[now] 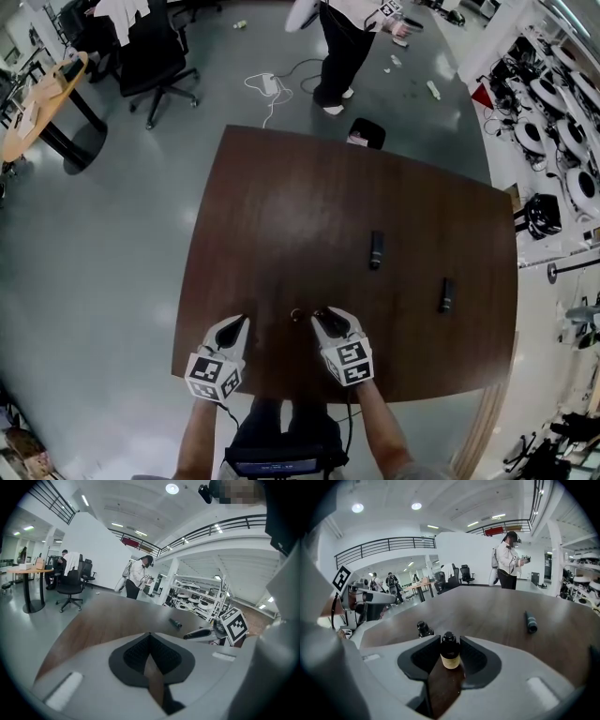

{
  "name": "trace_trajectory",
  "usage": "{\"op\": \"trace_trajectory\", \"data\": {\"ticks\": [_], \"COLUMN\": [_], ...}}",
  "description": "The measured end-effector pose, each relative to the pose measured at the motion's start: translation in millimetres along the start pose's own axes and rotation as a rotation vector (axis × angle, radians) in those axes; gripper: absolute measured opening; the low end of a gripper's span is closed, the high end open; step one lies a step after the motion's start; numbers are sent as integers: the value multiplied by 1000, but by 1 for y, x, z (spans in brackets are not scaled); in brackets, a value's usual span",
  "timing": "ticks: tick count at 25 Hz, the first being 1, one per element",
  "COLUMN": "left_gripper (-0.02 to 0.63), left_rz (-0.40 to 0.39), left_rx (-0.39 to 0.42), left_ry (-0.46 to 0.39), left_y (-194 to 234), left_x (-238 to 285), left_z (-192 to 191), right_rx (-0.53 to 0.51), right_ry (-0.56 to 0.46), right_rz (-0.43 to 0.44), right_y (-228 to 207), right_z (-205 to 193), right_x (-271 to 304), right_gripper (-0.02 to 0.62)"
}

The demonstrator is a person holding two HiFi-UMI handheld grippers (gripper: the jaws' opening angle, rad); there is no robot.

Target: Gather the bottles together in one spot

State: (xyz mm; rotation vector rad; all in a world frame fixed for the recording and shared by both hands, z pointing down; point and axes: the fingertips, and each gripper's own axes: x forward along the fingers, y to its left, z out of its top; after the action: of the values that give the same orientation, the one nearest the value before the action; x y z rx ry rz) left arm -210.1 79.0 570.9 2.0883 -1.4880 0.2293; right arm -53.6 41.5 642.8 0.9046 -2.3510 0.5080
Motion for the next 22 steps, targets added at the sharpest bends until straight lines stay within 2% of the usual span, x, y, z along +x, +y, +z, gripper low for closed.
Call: {"op": "trace_trajectory", "data": {"ticks": [13, 18, 22], "left_gripper": [2, 2, 2], "left_rz": [-3, -8, -16], "left_rx": [1, 5, 9], "left_ry": [1, 3, 3], "left_y": [3, 1, -1], "left_x": [-5, -7, -8], "left_z": [-6, -8, -8], "right_rx": [-30, -56, -48], "right_ry": [12, 1, 5], "right_rz": [-2, -9, -24], "right_y": [9, 11, 10], "right_z": [-6, -10, -10], "right_x": [0, -1, -5], "right_gripper": [133, 211, 225]}}
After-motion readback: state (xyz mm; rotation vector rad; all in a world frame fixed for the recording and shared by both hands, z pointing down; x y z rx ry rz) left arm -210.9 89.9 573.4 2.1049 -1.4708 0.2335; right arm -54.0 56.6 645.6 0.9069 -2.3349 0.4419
